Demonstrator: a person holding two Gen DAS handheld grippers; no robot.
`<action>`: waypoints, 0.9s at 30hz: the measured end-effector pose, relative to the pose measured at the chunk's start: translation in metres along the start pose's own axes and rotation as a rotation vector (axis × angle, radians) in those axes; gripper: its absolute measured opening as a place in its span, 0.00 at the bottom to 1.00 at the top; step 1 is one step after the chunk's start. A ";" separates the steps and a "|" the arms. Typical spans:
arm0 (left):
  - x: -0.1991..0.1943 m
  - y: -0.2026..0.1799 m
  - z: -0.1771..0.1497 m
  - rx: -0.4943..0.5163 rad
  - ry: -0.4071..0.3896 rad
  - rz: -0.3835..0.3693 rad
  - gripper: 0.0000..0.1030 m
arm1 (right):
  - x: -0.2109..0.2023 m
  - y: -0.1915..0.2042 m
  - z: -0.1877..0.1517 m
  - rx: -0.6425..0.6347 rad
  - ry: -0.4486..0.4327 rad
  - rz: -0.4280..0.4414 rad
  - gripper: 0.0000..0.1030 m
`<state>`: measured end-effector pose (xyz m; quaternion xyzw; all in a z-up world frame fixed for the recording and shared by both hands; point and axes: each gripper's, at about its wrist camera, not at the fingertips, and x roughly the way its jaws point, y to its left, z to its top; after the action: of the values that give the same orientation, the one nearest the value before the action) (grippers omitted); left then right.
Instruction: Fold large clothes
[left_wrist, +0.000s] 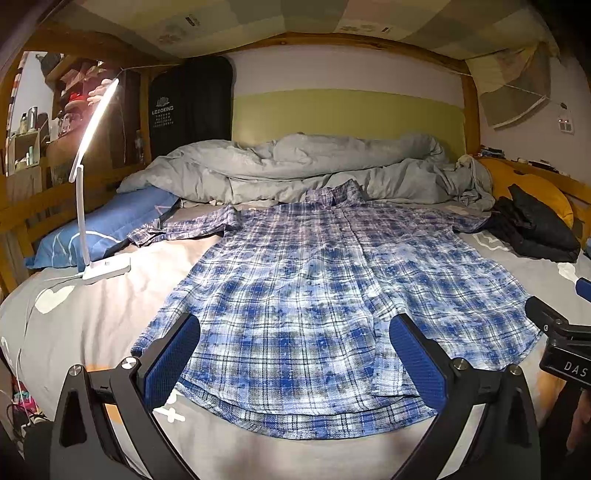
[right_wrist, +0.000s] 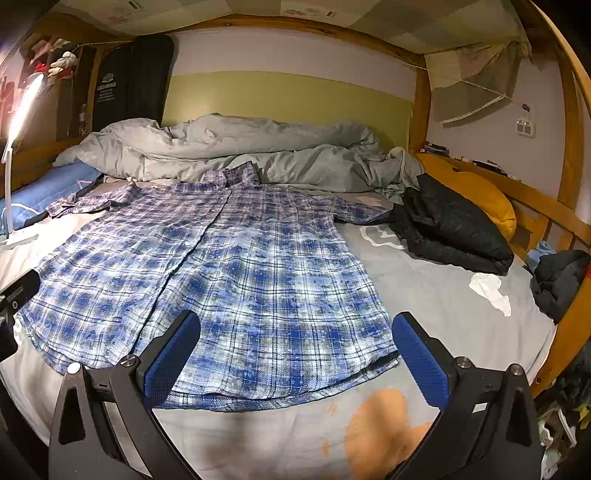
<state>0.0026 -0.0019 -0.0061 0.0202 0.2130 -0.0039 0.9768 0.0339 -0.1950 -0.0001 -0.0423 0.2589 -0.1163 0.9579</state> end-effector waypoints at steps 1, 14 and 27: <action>0.000 0.000 0.000 0.000 -0.001 -0.002 1.00 | 0.000 0.000 0.000 0.000 -0.001 0.003 1.00; 0.016 -0.001 -0.007 -0.002 0.013 -0.007 1.00 | 0.003 0.008 -0.005 -0.016 -0.007 0.009 1.00; 0.006 0.003 -0.008 -0.018 -0.025 -0.016 1.00 | 0.003 0.007 -0.006 -0.008 -0.013 -0.004 1.00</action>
<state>0.0048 0.0011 -0.0161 0.0094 0.2007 -0.0098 0.9796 0.0351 -0.1890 -0.0078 -0.0475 0.2532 -0.1168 0.9592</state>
